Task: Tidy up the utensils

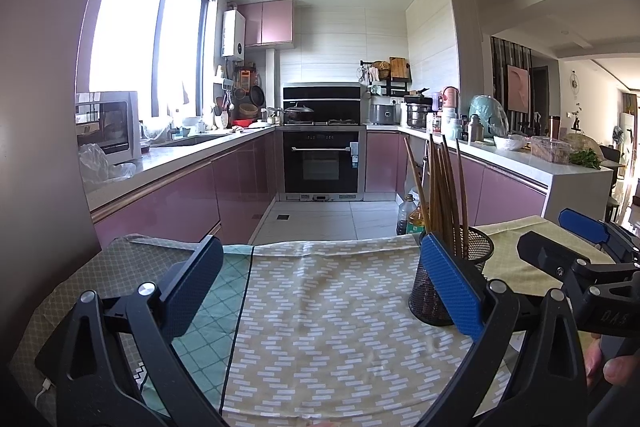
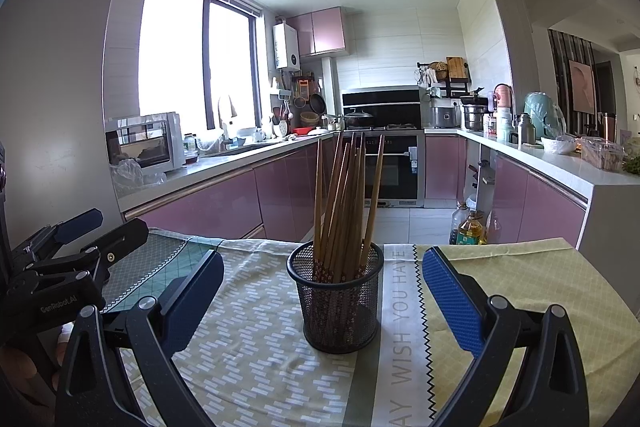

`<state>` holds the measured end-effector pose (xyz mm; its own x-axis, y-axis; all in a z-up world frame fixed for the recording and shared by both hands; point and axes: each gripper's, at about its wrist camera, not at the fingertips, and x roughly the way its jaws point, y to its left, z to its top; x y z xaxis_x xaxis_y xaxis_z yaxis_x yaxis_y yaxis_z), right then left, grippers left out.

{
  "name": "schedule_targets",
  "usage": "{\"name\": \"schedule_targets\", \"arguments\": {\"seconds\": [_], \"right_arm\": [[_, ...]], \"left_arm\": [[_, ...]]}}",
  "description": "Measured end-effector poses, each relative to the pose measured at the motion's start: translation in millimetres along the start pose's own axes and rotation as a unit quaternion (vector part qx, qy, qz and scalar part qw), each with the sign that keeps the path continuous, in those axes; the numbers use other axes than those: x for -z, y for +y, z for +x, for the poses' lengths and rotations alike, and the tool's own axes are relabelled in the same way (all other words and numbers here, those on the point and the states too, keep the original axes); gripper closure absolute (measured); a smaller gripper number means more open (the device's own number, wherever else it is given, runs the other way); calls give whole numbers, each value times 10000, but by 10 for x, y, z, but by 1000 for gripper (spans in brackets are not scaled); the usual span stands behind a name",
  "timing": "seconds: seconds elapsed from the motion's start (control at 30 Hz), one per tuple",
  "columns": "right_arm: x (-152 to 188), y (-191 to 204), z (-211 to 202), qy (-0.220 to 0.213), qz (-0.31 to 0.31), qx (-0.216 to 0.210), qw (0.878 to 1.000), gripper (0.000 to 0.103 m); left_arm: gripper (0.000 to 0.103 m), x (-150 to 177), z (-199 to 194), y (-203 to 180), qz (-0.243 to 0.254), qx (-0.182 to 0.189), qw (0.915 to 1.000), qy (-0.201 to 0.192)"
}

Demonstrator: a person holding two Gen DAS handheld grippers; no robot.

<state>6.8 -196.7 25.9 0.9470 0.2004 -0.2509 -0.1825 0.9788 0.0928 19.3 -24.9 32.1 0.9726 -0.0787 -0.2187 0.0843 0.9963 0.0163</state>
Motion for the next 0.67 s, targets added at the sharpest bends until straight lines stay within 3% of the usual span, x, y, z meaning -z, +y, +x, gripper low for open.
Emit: {"name": "schedule_targets", "arguments": {"seconds": [0.47,0.57,0.67], "right_arm": [[52,-34,11,122,-42,65,9999,7],[96,-261,66,480,44,282,9984,7],[207,-684,247,1323,116,915,9869,7]], "left_arm": [[6,40,52,6,98,-102,9996,232],[6,78,141,71,62,-95,9987,501],[6,143,256,203,11,-218,9964,819]]}}
